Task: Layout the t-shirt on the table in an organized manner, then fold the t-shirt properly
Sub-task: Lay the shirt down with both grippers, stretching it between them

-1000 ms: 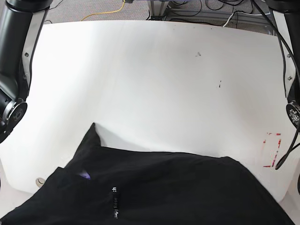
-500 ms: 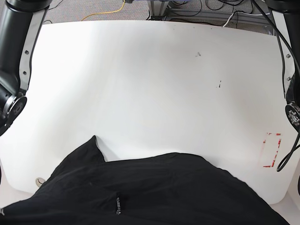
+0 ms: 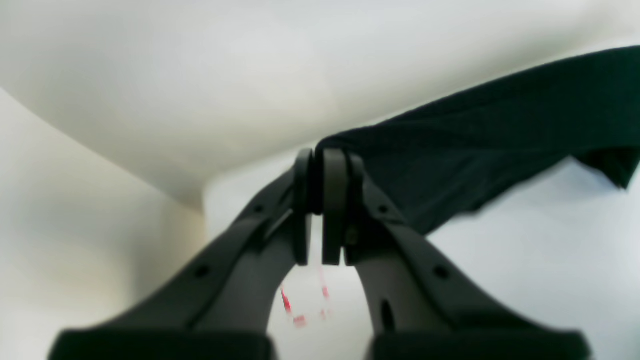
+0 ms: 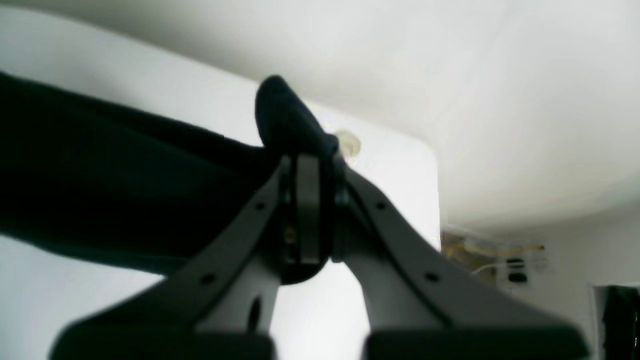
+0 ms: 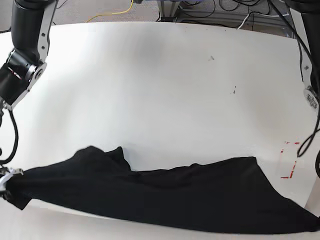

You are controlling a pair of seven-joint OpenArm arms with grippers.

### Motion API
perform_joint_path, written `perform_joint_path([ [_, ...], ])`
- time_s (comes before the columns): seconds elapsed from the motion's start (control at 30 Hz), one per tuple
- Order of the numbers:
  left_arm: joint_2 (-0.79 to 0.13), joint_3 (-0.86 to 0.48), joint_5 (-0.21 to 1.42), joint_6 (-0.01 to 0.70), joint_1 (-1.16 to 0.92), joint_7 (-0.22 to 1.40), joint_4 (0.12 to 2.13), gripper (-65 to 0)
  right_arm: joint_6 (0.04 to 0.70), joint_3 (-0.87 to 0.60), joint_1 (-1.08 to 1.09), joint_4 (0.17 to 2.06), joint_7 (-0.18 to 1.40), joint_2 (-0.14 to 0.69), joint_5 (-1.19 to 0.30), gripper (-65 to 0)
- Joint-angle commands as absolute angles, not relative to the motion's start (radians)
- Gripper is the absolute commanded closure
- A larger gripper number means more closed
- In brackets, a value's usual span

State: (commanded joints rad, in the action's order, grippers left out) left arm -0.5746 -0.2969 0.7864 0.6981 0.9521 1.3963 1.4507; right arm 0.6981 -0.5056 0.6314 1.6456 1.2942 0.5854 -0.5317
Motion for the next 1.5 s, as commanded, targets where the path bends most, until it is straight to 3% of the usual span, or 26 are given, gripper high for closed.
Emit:
perform_joint_path([
  [0.43, -0.570, -0.453, 0.789, 0.698, 0.410, 1.396, 1.794, 0.0, 0.698, -0.591, 0.213, 1.871, 1.328, 0.587, -0.642, 0.0],
  [0.83, -0.507, -0.634, 0.791, 0.698, -0.031, 1.396, 1.903, 0.0, 0.698, -0.714, -0.120, 1.959, 1.396, 0.587, -0.742, 0.0],
  [1.0, -0.501, -0.688, 0.791, 0.698, -0.154, 1.396, 1.903, 0.0, 0.698, -0.746, -0.246, 1.960, 1.396, 0.572, -0.779, 0.0],
  [1.2, -0.479, -0.733, 0.791, 0.698, -0.255, 1.396, 1.903, 0.0, 0.698, -0.776, -0.346, 1.959, 1.396, 0.481, -0.776, 0.0],
  [1.5, -0.473, -0.736, 0.788, 0.698, -0.335, 1.396, 1.900, 0.0, 0.698, -0.774, -0.381, 1.959, 1.396, 0.415, -0.776, 0.0],
])
